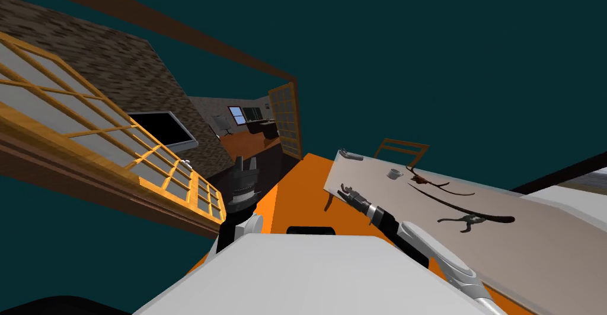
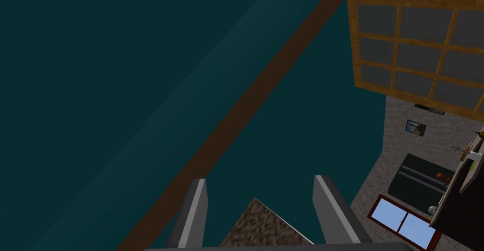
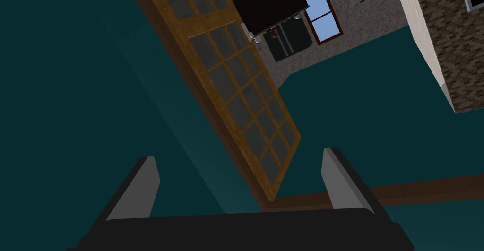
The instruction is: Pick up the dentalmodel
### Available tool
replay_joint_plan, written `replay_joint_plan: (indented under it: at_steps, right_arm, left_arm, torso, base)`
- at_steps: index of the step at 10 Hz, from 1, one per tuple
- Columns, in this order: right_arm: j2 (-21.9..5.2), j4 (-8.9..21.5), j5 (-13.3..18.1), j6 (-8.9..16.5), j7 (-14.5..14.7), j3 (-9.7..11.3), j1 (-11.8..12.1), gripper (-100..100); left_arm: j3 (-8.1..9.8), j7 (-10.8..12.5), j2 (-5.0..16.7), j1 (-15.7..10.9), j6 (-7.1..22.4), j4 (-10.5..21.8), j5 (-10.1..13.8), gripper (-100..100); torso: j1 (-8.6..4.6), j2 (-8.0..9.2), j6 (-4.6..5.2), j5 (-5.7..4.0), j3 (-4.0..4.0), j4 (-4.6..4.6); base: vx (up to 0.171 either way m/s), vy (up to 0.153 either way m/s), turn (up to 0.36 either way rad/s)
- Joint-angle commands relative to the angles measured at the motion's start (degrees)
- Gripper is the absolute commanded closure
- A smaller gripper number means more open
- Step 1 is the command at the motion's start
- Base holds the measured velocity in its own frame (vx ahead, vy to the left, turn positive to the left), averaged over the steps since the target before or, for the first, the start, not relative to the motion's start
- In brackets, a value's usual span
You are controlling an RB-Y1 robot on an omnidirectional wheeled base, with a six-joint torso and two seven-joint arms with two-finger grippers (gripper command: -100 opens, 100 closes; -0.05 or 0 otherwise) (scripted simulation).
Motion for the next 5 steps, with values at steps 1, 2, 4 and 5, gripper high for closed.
replay_joint_plan:
  at_steps: [1, 2, 4, 5]
  right_arm:
    - [-0.92, 2.02, 1.61, 0.38, 0.1, 0.49, -0.38, -100]
    - [-2.56, 3.85, 3.9, 0.73, 0.46, 1.19, -1.21, -100]
    - [-4.11, 6.99, 6.66, 1.11, 0.84, 1.95, -2.11, -100]
    - [-4.11, 8.49, 6.94, 1.11, 0.84, 1.95, -2.11, -100]
  left_arm:
    - [0.0, 0.0, 0.0, 0.0, 0.0, 0.0, 0.0, 0]
    - [0.0, 0.0, 0.0, 0.01, 0.0, 0.0, 0.0, 0]
    - [0.0, 0.0, 0.0, 0.01, 0.0, 0.0, 0.0, 0]
    - [0.0, 0.0, 0.0, 0.0, 0.0, 0.0, 0.0, 0]
  torso:
    - [0.0, 0.0, 0.0, 0.0, 0.0, 0.0]
    - [0.01, 0.0, 0.03, 0.0, 0.0, 0.0]
    - [0.01, -0.02, 0.04, 0.0, -0.01, -0.01]
    - [0.01, -0.05, -0.01, 0.0, -0.03, -0.01]
  base:
    - [0.006, -0.008, 0.103]
    - [0.009, -0.004, 0.197]
    - [0.012, -0.005, 0.119]
    - [0.015, -0.006, 0.111]
